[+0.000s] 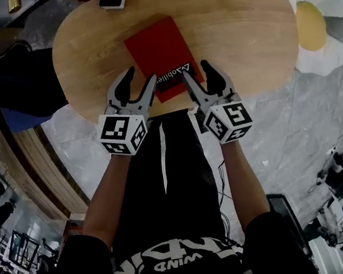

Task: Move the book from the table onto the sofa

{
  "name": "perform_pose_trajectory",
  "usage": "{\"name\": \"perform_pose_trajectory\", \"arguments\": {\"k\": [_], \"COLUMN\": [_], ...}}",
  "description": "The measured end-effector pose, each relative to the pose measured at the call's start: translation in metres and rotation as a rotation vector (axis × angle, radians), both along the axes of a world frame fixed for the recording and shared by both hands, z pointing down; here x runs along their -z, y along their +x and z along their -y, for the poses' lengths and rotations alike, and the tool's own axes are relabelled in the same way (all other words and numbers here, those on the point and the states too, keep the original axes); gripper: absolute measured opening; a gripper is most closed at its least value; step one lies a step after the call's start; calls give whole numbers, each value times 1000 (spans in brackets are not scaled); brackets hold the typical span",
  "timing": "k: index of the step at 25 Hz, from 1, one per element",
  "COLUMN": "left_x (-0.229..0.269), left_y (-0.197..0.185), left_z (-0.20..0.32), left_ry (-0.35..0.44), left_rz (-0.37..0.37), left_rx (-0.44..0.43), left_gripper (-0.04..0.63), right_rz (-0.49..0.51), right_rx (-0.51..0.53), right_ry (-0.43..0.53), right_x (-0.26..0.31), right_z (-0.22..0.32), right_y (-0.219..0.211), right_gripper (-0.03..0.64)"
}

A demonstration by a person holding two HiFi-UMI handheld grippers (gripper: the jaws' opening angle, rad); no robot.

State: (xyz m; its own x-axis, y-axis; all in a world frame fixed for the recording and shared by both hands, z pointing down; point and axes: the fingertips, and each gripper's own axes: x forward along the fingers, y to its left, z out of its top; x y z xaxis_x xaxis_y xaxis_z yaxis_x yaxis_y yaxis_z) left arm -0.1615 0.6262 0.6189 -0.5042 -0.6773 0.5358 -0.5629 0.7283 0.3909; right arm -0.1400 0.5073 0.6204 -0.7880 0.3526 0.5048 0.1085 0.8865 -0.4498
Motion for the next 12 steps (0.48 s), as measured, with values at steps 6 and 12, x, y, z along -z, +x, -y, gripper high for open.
{"name": "perform_pose_trajectory", "arguments": {"k": [6, 12], "left_x": [-45, -90], "left_y": [9, 14], "left_z": [-1, -7], "left_ry": [-35, -56], "left_rz": [-77, -170], "left_rx": [6, 64], "left_gripper": [215, 214], "right_rz": [-97, -199], "right_rx": [-5, 4], "right_ry": [14, 39], "right_x": [-49, -97], "right_z": [10, 19], "right_y": [0, 2], "right_gripper": [241, 241]}}
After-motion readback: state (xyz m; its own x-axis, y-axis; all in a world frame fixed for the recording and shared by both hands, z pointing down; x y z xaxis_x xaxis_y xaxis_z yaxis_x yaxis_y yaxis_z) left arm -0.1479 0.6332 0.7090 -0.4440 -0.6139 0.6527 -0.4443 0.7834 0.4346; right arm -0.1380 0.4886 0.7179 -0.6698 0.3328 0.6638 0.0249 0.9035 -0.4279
